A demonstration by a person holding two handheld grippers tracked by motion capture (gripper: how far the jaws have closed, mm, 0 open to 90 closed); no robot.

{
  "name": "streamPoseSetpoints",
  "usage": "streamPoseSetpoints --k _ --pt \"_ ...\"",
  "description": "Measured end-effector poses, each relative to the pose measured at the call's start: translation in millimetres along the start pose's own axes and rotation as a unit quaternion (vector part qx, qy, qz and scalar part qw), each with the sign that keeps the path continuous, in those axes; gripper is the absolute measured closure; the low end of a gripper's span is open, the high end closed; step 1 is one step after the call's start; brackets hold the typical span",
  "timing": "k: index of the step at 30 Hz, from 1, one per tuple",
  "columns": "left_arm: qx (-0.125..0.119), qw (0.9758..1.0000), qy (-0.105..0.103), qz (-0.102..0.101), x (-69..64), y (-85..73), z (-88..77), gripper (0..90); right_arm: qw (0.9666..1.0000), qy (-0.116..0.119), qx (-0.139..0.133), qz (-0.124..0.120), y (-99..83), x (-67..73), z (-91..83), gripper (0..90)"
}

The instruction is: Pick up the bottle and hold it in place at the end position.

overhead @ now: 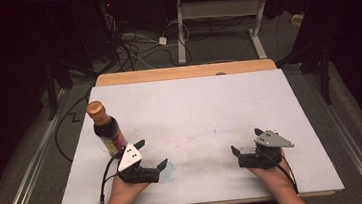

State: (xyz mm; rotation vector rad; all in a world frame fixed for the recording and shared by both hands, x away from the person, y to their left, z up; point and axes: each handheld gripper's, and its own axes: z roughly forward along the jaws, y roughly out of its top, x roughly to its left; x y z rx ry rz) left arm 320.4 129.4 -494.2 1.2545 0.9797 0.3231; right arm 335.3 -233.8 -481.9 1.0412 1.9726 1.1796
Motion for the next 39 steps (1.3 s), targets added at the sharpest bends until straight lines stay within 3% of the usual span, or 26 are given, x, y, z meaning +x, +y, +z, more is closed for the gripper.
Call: streamPoseSetpoints --k 8,14,18,20,33,39 --pt "0.010 0.9999 0.001 -0.007 1.1 0.9 1.8 0.0 0.9999 -0.001 -0.013 -0.005 -1.0 0.4 -2.3 0.2" --pt "0.015 0.9998 0.001 -0.012 1.3 1.2 3.1 0.0 0.9999 0.002 -0.012 -0.005 -0.9 0.2 -1.9 0.3" --pt "0.018 0.9998 -0.002 -0.001 -0.9 -0.2 2.6 0.0 0.9999 0.003 -0.010 -0.004 -0.7 -0.1 -1.8 0.3" --pt "0.026 0.9996 -0.007 -0.009 -1.9 0.3 0.8 0.0 0.9999 0.003 -0.010 -0.005 -0.7 0.1 -1.8 0.3" --pt "0.021 0.9997 -0.010 -0.011 -8.2 10.3 -26.9 0.0 0.9999 0.004 -0.013 -0.004 -0.9 -0.1 -2.3 0.3" --pt "0.016 0.9999 0.003 -0.001 -3.6 13.4 -44.1 0.0 0.9999 0.004 -0.013 -0.004 -0.8 -0.1 -2.1 0.3"
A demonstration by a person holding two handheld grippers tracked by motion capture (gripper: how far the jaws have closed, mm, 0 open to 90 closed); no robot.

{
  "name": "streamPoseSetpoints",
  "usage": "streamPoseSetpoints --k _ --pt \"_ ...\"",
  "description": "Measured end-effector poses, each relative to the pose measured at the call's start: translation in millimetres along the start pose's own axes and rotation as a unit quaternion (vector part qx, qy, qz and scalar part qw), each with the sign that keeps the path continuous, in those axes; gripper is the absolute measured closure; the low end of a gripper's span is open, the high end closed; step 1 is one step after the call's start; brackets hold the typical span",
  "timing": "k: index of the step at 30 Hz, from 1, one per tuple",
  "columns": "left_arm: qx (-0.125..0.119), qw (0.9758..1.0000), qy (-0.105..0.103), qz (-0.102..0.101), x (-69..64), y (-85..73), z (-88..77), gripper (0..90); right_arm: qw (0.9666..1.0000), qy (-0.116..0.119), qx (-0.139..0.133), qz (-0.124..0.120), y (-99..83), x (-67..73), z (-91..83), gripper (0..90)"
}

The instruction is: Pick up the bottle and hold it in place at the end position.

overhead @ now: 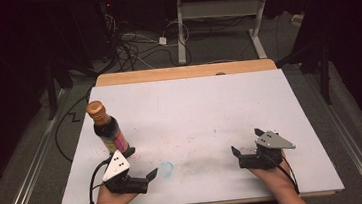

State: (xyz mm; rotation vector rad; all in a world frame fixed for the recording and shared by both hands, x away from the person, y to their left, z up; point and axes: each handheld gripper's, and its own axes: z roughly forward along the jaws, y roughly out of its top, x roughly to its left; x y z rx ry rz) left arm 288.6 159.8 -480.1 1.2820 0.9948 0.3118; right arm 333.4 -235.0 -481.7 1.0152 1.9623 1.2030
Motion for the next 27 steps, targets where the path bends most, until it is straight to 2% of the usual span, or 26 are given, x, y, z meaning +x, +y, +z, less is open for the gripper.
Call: streamPoseSetpoints --k 5,15,20,22,27 --pt "-0.005 0.9999 0.012 -0.003 7.3 1.7 -12.8 0.0 1.0000 -0.001 0.000 -0.001 0.0 0.2 0.2 0.3" --pt "-0.034 0.9982 0.048 -0.012 26.6 12.4 -34.4 0.0 1.0000 -0.002 0.001 -0.001 0.0 0.3 0.2 0.4" --pt "-0.046 0.9961 0.073 -0.014 41.2 17.7 -43.4 0.0 1.0000 -0.002 0.002 -0.001 0.1 0.6 0.3 0.4" --pt "-0.050 0.9956 0.077 -0.016 44.1 19.1 -45.3 0.0 1.0000 -0.002 0.002 -0.002 0.2 0.7 0.3 0.4" --pt "-0.064 0.9928 0.099 -0.021 58.0 24.7 -52.3 0.0 1.0000 0.000 0.001 0.000 0.2 0.3 0.4 0.4"
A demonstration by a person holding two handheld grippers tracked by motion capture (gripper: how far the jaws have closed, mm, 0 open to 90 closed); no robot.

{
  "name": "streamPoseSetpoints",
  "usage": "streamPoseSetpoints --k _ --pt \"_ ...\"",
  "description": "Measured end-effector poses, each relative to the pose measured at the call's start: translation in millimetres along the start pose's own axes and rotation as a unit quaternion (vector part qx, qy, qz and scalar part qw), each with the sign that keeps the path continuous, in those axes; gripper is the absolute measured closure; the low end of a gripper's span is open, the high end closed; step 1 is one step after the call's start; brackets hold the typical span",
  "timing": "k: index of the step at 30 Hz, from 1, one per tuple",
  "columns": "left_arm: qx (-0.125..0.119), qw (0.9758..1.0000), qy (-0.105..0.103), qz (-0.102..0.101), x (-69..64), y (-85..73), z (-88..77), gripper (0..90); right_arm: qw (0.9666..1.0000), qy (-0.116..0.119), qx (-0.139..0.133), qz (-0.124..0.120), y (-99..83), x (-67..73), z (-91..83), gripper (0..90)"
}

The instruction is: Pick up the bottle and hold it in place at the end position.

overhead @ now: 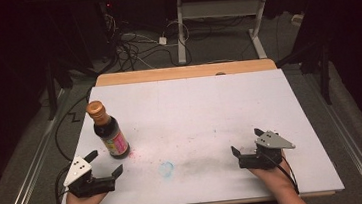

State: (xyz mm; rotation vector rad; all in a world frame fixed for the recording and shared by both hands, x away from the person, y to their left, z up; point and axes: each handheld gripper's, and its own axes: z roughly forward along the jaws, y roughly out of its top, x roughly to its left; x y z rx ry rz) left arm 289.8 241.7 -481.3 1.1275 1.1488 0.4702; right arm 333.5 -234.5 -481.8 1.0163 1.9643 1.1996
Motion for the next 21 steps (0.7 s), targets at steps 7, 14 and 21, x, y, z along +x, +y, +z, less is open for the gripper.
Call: streamPoseSetpoints --k 7,14,21 --pt "-0.006 0.9999 0.009 -0.005 7.9 3.7 0.6 0.0 1.0000 0.001 0.000 -0.001 0.0 0.3 -0.2 0.4" --pt "-0.010 0.9999 0.010 -0.008 10.0 6.3 8.6 0.0 1.0000 0.000 0.002 -0.005 0.1 0.6 0.1 0.5" --pt "-0.006 0.9999 0.011 -0.004 7.4 7.7 20.0 0.0 1.0000 0.000 0.002 -0.005 0.1 0.7 0.2 0.6"
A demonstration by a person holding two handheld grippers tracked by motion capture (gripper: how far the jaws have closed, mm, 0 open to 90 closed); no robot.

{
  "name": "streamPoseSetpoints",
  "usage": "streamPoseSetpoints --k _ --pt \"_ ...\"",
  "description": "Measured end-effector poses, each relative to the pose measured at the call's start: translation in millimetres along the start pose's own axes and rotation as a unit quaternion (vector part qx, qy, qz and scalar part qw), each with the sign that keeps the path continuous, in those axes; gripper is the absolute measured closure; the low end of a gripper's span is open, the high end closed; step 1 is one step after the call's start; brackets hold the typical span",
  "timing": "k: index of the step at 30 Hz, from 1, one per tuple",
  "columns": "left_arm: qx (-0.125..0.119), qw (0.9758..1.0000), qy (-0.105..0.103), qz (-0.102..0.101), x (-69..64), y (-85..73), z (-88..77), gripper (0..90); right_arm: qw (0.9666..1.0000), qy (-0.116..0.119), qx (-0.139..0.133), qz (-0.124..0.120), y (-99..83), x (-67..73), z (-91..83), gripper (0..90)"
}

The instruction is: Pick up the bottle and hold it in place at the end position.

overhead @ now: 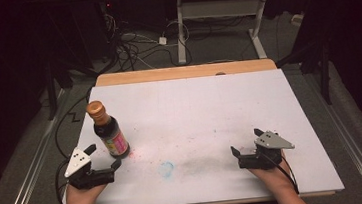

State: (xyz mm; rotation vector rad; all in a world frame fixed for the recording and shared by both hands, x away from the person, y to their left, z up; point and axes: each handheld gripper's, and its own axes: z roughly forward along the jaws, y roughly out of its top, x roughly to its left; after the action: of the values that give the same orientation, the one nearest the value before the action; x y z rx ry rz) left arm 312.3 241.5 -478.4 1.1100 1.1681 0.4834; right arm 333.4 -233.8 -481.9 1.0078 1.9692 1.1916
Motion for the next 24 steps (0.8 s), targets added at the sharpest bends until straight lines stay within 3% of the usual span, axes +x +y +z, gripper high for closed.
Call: streamPoseSetpoints --k 10,18,24 --pt "0.007 0.9999 0.010 -0.006 -1.7 16.5 29.3 0.0 1.0000 0.003 -0.001 -0.001 -0.1 -0.3 -0.6 0.6" --pt "0.003 0.9999 0.004 -0.010 -6.1 29.6 48.1 0.0 1.0000 0.005 -0.004 0.001 -0.4 -0.6 -0.8 0.6" --pt "-0.003 0.9998 -0.017 -0.005 -9.2 35.0 50.1 15.3 1.0000 0.005 -0.003 0.000 -0.3 -0.6 -0.7 0.7"
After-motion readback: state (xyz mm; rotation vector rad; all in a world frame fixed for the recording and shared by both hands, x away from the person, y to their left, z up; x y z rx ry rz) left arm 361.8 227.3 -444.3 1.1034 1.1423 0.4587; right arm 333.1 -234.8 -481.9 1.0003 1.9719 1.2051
